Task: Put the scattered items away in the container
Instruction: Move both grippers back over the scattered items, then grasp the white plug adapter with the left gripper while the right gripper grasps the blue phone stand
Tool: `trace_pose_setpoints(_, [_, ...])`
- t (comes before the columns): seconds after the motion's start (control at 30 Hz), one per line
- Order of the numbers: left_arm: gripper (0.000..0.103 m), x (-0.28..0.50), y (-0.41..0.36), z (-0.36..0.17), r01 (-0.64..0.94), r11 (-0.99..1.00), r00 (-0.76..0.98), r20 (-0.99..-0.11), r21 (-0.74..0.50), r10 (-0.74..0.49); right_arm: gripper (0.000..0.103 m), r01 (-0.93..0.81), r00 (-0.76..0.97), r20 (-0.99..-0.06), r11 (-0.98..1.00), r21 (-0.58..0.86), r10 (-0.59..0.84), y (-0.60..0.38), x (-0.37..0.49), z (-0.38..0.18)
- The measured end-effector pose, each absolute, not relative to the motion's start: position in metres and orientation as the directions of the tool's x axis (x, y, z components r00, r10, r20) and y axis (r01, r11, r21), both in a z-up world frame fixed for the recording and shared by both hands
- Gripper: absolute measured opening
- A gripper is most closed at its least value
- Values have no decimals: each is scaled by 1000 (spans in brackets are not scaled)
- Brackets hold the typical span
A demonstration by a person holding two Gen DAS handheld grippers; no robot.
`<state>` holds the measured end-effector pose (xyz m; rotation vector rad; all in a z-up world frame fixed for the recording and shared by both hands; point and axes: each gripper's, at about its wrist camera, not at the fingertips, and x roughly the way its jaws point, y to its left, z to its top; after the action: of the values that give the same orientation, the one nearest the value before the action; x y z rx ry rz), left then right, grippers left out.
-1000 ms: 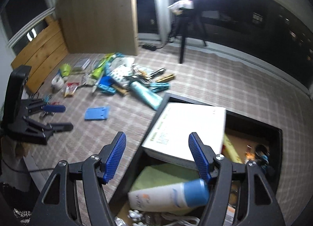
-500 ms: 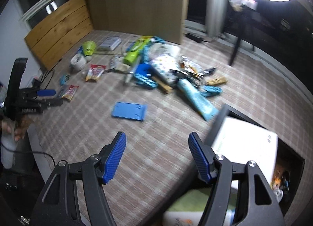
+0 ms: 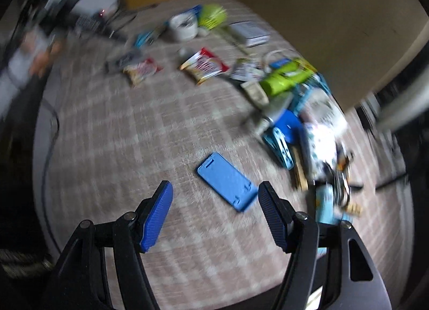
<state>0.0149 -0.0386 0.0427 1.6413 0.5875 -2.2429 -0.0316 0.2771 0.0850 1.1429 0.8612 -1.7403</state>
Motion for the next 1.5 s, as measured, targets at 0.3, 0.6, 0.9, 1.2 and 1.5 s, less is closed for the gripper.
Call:
trace_pose_setpoints(0.3, [65,-21,-47,44,502,-851,-307,-952,-152,-11,65,955,-146,-954,-290,-66,-262,255,-64,60])
trace_pose_setpoints(0.6, [64,-97,-18,51,358,-933,-280,-949,39,-147,65,946,-135,-950,-322,-40,-280,254,-73,57])
trace_pose_setpoints(0.9, [54,-120,-21,29,234,-965,-202,-965,119,-168,65,982,-94,-958,-182,-45,-270,241,-64,45])
trace_pose_setpoints(1.2, [44,-134,-17,27,169,-981,-190,-974,92,-124,65,997,-70,-979,-47,-62,-189,228,-59,22])
trace_pose_setpoints(1.5, [44,-145,-12,24,97,-991,-170,-980,89,-104,63,995,-21,-983,-104,-2,-181,220,-69,16])
